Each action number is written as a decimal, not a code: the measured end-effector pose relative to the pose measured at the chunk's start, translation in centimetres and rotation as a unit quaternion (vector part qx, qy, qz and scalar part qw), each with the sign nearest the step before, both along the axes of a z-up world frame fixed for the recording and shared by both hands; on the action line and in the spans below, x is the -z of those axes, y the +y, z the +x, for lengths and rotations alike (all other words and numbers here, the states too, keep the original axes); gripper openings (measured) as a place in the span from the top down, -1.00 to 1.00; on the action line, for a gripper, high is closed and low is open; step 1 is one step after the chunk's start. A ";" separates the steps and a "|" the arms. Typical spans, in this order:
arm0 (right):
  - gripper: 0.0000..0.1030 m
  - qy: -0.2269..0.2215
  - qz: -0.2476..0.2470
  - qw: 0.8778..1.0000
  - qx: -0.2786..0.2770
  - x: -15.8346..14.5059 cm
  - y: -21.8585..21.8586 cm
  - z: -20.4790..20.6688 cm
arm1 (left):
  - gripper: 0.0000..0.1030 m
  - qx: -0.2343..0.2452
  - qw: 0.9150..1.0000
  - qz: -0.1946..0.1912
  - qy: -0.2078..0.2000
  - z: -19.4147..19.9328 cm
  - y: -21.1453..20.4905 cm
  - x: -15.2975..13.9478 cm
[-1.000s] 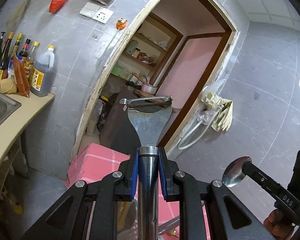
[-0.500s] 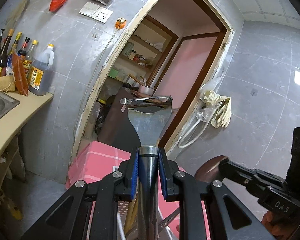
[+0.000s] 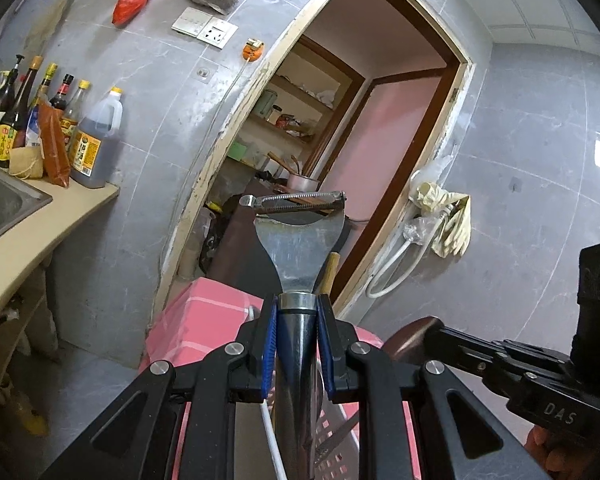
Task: Organize utensils
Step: 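Lower the peeler into the white basket and open the left tool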
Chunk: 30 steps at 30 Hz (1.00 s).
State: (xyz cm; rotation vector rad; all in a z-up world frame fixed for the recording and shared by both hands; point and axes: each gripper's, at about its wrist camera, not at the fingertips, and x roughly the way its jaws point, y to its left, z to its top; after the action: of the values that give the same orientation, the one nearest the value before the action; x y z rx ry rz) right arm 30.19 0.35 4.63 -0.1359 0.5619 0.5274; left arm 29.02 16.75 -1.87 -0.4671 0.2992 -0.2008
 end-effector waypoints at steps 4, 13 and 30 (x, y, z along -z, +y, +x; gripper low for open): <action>0.97 0.011 0.011 1.000 -0.002 0.3 -0.2 0.4 | 0.65 0.005 1.000 0.016 0.010 -0.2 -0.1 -0.3; 0.97 0.035 0.035 0.999 -0.017 1.4 0.0 1.1 | 0.65 0.029 0.996 0.071 0.041 -0.9 -0.5 -1.1; 0.76 0.049 0.077 0.996 0.007 1.7 -2.8 0.7 | -0.17 0.015 0.996 0.061 0.071 -3.1 -0.4 -2.6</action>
State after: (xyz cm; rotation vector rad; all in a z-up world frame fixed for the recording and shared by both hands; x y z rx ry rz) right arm 30.88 -2.48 2.91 0.0406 0.6153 0.5631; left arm 25.93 16.37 0.78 -0.3570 0.4548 -0.1788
